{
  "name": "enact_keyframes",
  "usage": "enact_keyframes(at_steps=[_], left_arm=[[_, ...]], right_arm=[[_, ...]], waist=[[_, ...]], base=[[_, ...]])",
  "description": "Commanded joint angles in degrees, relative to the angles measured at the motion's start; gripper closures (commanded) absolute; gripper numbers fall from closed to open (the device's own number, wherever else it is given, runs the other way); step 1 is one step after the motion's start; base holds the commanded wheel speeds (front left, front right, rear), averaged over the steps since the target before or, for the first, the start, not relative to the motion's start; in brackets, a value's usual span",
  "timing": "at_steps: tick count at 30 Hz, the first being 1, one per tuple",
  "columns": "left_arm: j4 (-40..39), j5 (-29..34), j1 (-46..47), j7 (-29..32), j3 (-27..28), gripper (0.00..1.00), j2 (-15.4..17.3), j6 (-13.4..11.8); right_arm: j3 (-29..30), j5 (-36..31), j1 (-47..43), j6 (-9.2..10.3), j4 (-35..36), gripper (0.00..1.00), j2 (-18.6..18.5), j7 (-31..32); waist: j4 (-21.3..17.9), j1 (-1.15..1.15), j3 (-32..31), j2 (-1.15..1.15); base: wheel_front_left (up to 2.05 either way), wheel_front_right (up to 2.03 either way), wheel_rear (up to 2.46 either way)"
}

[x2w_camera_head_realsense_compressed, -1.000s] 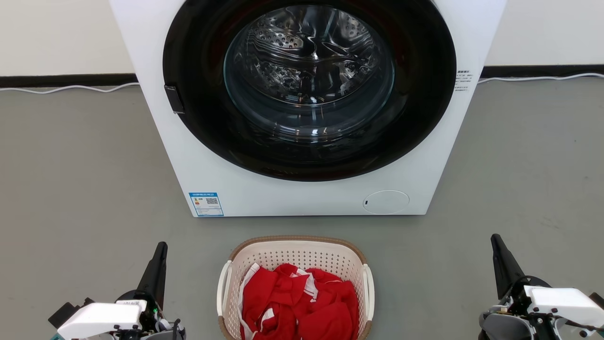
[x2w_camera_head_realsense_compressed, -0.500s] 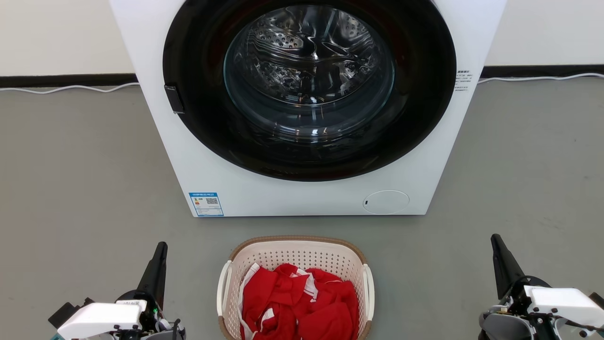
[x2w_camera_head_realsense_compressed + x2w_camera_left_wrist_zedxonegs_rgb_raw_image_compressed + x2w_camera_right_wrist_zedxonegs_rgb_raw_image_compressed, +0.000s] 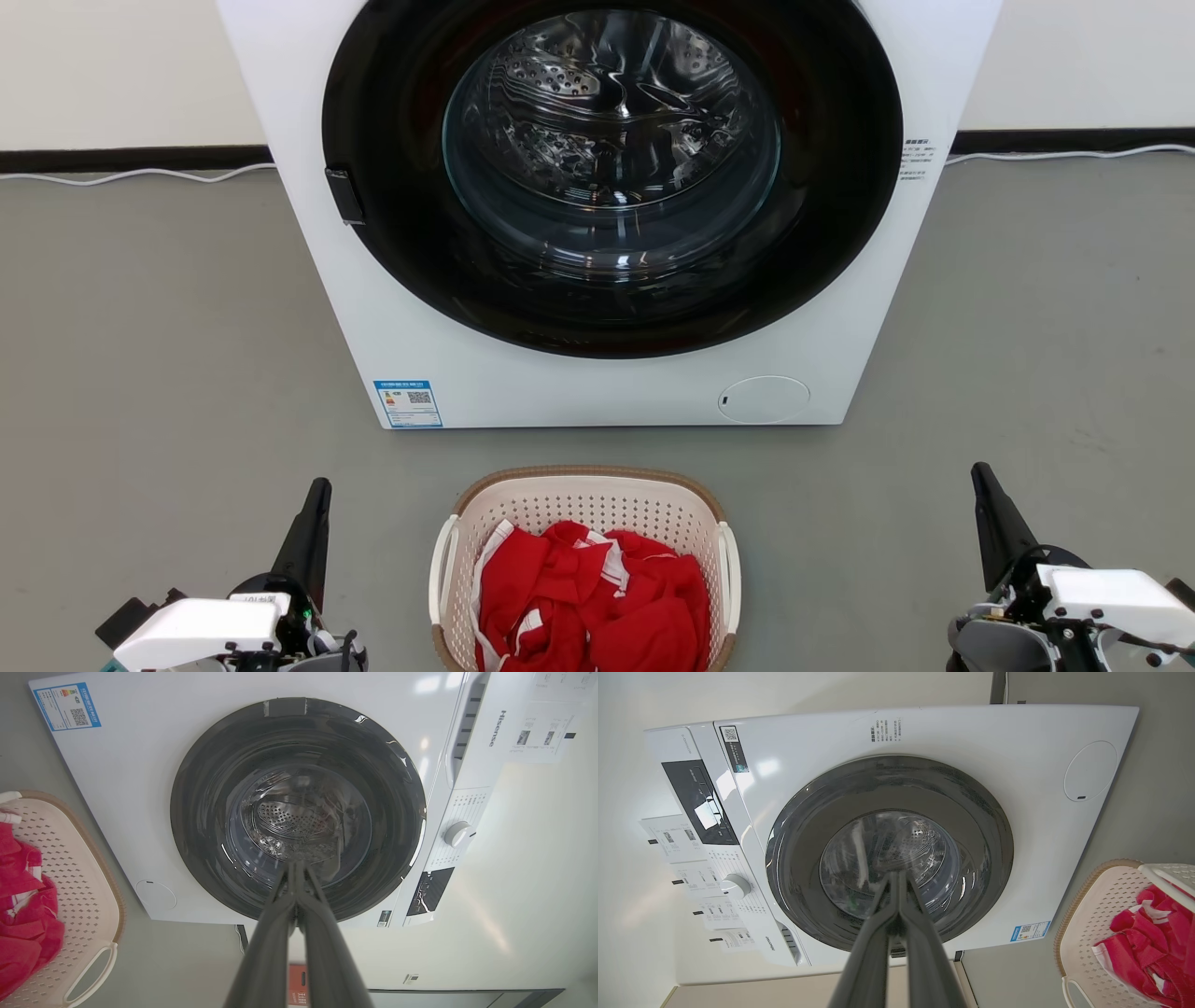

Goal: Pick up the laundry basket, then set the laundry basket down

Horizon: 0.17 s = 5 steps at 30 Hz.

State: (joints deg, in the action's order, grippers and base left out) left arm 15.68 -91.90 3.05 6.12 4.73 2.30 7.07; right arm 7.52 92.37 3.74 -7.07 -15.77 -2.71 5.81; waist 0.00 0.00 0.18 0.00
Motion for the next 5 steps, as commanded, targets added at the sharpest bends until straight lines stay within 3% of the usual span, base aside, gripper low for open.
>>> enact_keyframes(at_steps=[1, 5], left_arm=[[-1.6, -0.3, 3.1, 0.4, 1.8, 1.0, 0.6, 0.4], [-1.6, -0.3, 3.1, 0.4, 1.8, 1.0, 0.6, 0.4]], right_arm=[[-1.1, -0.2, 2.4, -0.42, 1.8, 1.0, -0.3, 0.6], [-1.0, -0.2, 2.4, -0.42, 1.8, 1.0, -0.2, 0.6]], waist=[[0.0, 0.0, 0.0, 0.0], [0.0, 0.0, 0.0, 0.0]], base=[[0.0, 0.0, 0.0], [0.0, 0.0, 0.0]])
